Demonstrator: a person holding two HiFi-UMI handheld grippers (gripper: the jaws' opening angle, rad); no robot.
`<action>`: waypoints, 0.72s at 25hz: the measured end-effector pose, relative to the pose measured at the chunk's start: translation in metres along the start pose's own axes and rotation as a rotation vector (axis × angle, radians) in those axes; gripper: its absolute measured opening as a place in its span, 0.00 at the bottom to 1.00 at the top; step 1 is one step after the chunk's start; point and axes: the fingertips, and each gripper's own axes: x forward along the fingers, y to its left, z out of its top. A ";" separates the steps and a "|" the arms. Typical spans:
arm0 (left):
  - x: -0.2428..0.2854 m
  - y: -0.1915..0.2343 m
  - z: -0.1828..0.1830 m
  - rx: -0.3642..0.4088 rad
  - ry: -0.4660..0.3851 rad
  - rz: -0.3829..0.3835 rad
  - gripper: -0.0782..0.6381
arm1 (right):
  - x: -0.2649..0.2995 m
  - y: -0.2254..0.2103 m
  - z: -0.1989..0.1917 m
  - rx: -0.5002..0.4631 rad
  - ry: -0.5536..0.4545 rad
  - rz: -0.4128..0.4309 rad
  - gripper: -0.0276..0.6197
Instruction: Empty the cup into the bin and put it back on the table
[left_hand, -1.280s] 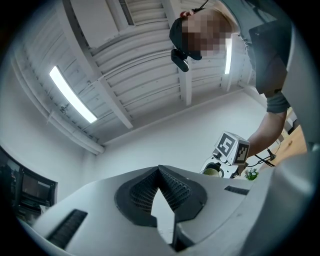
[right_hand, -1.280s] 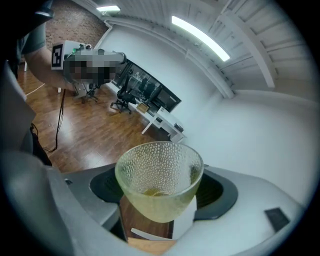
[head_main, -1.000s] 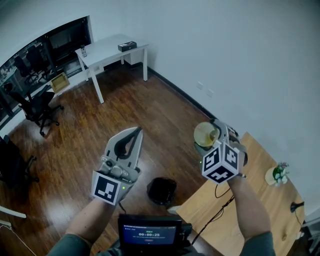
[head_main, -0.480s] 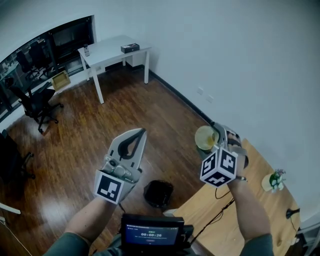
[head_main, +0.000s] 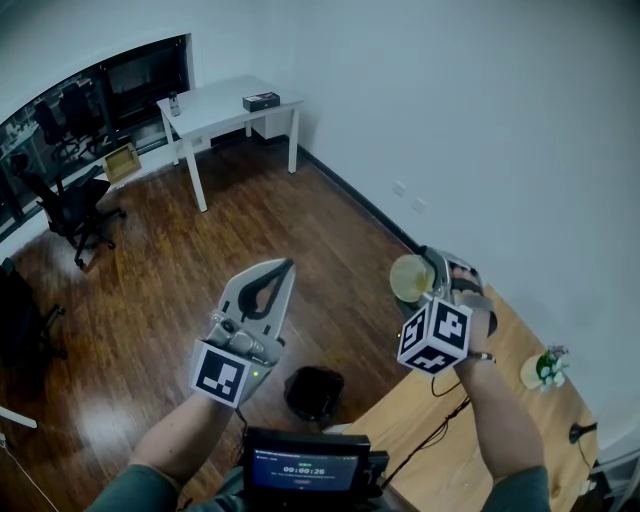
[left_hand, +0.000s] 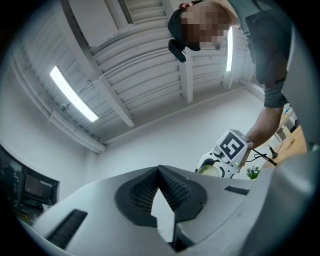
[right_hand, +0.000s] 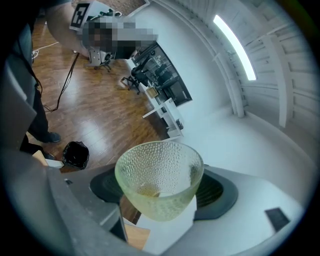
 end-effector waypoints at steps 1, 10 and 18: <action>0.000 -0.002 -0.001 0.003 0.001 -0.006 0.10 | 0.001 -0.001 0.000 -0.007 0.002 -0.001 0.66; -0.001 -0.006 -0.003 0.004 0.010 -0.023 0.10 | 0.003 0.002 0.002 -0.068 0.016 0.008 0.66; -0.002 -0.007 -0.003 0.002 0.009 -0.032 0.09 | 0.003 0.006 0.000 -0.108 0.043 0.021 0.66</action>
